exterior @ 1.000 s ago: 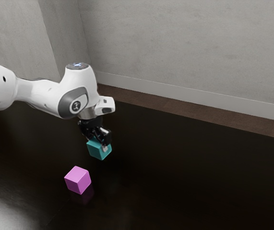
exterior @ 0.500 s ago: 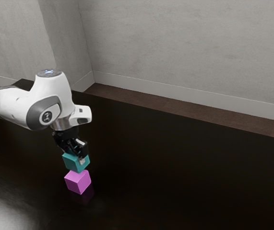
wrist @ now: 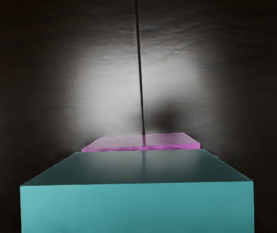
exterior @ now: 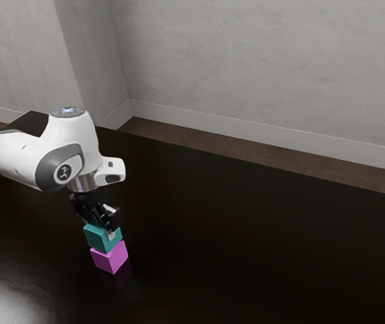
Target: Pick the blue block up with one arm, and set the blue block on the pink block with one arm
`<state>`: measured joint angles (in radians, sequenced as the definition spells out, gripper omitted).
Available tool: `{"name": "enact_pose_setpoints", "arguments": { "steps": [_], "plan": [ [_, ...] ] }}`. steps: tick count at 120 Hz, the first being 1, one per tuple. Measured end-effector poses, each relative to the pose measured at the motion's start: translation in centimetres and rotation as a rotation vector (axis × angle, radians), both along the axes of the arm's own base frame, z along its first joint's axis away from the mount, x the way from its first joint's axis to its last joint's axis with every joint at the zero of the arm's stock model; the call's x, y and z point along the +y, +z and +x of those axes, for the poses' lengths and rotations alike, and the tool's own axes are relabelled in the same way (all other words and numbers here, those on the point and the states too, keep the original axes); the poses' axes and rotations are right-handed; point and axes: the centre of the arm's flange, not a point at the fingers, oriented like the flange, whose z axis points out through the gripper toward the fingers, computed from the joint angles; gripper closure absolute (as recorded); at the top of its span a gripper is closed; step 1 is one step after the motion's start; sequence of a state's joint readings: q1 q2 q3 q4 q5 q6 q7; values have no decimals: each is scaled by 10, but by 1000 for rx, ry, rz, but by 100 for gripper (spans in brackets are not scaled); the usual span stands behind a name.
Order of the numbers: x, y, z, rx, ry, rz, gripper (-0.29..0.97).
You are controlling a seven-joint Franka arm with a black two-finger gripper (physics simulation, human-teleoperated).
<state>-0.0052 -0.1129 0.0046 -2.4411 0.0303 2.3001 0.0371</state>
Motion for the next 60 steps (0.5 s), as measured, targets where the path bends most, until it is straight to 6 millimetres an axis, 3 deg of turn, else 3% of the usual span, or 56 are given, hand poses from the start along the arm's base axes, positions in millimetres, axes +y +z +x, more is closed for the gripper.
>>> {"name": "enact_pose_setpoints", "arguments": {
  "steps": [34,60],
  "plan": [
    [0,-1,-3,0,0,1,29],
    [-1,7,-2,-20,-4,0,11]
  ]
}}
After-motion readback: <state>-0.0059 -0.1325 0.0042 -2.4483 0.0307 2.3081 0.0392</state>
